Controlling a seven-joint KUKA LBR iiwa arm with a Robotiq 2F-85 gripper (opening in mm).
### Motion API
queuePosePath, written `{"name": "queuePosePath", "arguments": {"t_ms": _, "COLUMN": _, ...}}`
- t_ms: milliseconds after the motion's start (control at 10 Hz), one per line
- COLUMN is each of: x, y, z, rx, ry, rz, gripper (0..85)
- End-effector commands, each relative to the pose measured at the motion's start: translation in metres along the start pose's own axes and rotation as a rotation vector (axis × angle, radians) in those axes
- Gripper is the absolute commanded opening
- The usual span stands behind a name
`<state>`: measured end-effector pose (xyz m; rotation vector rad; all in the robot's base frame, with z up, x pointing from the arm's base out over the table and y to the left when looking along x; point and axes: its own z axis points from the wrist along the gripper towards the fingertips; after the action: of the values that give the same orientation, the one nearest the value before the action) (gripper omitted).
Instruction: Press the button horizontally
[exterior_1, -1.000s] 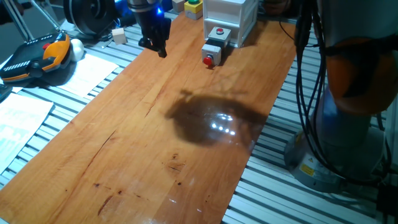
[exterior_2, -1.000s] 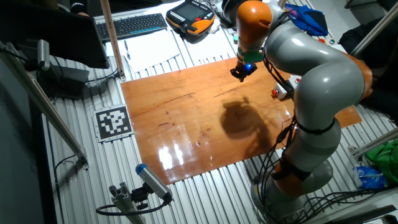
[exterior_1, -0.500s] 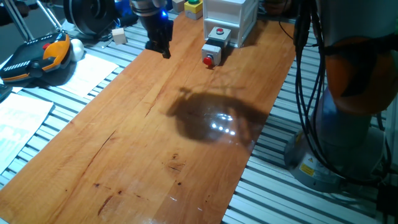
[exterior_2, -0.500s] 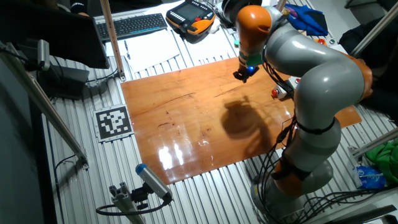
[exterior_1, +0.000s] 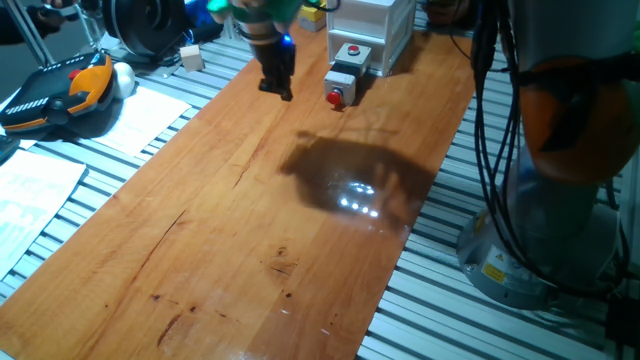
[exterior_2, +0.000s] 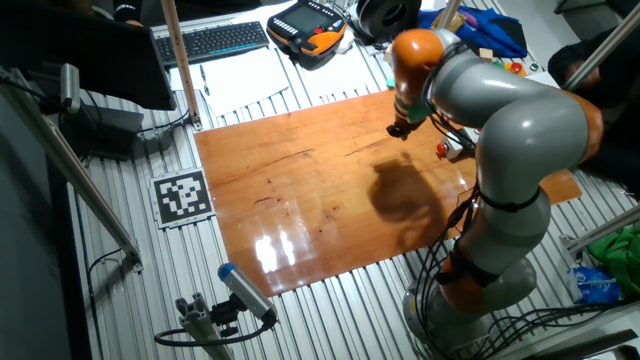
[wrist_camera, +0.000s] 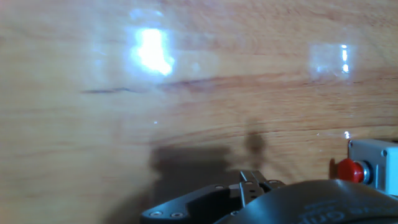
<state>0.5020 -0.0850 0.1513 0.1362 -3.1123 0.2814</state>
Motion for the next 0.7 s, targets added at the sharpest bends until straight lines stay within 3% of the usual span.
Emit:
{"name": "queuePosePath", "arguments": {"t_ms": 0, "x": 0.003, "y": -0.015, "z": 0.02, "rx": 0.009, "ry": -0.007, "rz": -0.009, "gripper": 0.0}}
{"name": "queuePosePath", "arguments": {"t_ms": 200, "x": 0.005, "y": -0.024, "z": 0.031, "rx": -0.002, "ry": -0.01, "rz": -0.033, "gripper": 0.0}}
{"name": "queuePosePath", "arguments": {"t_ms": 400, "x": 0.002, "y": -0.038, "z": 0.031, "rx": -0.013, "ry": -0.007, "rz": -0.058, "gripper": 0.0}}
{"name": "queuePosePath", "arguments": {"t_ms": 600, "x": 0.002, "y": -0.047, "z": 0.031, "rx": 0.009, "ry": -0.019, "rz": -0.069, "gripper": 0.0}}
